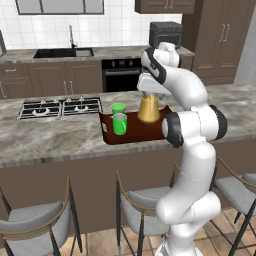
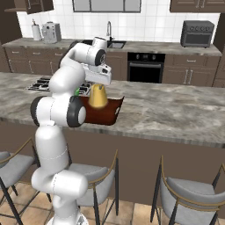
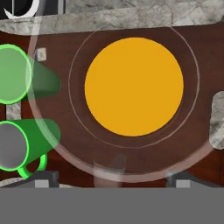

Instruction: There is a tray on the dining counter. Grab the cup, mug, and pitcher and place them on the tray. The pitcher may be placed next to the tray if it cannot fit the tray.

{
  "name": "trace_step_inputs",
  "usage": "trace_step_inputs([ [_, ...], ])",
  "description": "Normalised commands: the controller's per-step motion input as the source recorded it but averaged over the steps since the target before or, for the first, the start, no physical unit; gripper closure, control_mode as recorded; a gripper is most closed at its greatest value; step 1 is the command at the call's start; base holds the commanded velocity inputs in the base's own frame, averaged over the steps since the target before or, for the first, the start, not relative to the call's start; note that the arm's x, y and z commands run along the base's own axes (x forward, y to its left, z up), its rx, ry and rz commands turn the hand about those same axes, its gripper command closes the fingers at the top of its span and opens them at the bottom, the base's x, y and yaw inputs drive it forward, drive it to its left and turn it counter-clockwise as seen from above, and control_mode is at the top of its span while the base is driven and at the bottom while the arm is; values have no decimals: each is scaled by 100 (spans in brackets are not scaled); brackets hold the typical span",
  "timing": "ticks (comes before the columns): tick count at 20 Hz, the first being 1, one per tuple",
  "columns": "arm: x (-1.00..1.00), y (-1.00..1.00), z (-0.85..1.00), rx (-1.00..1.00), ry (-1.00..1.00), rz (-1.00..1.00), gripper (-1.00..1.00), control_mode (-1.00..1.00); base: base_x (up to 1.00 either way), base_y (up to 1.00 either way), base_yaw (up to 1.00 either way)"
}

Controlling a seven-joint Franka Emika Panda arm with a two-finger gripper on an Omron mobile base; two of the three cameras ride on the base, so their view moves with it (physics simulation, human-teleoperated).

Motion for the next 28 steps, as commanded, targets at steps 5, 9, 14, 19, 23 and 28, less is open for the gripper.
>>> trace_step_inputs([
  [5,0,0,0,0,0,0,-100,-100,0,0,0],
  [9,0,0,7,0,0,0,-100,-100,0,0,0],
  [14,-13,-2,29,0,-2,0,-100,-100,0,0,0],
  [19,-62,-5,24,0,-2,5,-100,-100,0,0,0],
  [23,-100,-4,19,-7,-11,6,-100,-100,0,0,0],
  [28,-100,-2,20,-13,-15,7,-100,-100,0,0,0],
])
